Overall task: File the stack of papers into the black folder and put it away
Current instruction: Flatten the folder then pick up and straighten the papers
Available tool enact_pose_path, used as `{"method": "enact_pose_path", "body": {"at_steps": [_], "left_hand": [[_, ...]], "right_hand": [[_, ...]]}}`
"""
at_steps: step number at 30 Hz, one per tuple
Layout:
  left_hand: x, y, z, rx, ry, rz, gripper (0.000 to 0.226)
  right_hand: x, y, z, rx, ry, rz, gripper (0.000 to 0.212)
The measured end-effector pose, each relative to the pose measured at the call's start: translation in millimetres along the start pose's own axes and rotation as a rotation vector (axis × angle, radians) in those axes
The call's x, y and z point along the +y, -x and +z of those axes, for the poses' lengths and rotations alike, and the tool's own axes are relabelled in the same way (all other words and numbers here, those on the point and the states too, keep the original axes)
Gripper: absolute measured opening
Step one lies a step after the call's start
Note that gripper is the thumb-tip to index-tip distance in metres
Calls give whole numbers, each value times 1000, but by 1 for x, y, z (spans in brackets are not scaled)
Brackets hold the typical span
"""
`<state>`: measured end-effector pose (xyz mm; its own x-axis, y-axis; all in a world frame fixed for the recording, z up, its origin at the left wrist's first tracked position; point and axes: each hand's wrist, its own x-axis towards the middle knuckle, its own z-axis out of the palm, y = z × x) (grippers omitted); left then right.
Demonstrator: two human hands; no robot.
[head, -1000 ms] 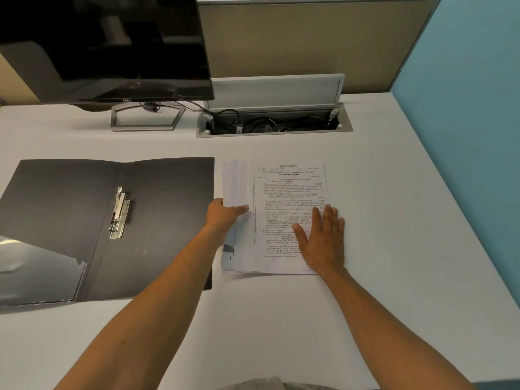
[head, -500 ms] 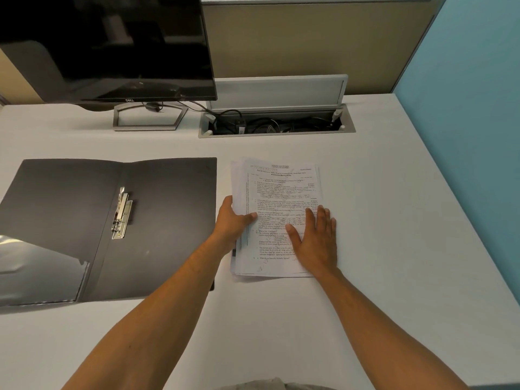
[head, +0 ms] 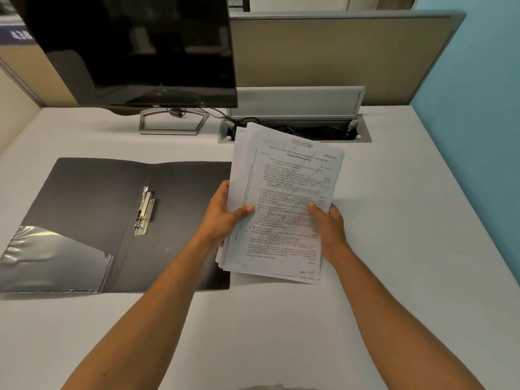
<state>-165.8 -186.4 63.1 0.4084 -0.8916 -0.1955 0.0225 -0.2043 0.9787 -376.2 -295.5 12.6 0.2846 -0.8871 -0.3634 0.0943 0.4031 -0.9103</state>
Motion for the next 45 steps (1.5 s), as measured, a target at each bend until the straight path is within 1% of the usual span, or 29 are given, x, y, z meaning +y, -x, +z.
{"method": "enact_pose_path", "body": {"at_steps": [2,6,12,16,22,26,30,32,34,39,42,45], "left_hand": [[5,4,-14,-1,-17,31,52],[13,12,-43,33,-8,92,47],[22,24,-84,150,22,176,44],[29,30,-111,251,13,255,45],[31,39,-150,325,-8,339,45],[23,46,-167,338,-22,331,42],[13,48,-176,343,33,322,54],[10,48,-174,360,33,312,54],[10,47,-170,384,41,304,52],[10,45,-172,389,64,309,46],[6,42,-176,378,81,268,42],[7,40,-178,335,92,258,44]], "right_hand": [[-5,2,7,-133,-45,20,33],[-10,5,29,-192,57,-74,33],[-26,18,82,-188,161,-244,32],[-34,30,119,-153,208,-339,31],[-36,48,164,-157,242,-463,39],[-25,54,180,-172,279,-474,43],[-13,58,190,-213,318,-439,50],[-9,60,198,-222,320,-416,52],[-6,62,206,-200,315,-406,51],[-3,61,208,-80,289,-398,39],[-3,62,208,-100,322,-402,41],[-2,63,209,-110,342,-392,42]]}}
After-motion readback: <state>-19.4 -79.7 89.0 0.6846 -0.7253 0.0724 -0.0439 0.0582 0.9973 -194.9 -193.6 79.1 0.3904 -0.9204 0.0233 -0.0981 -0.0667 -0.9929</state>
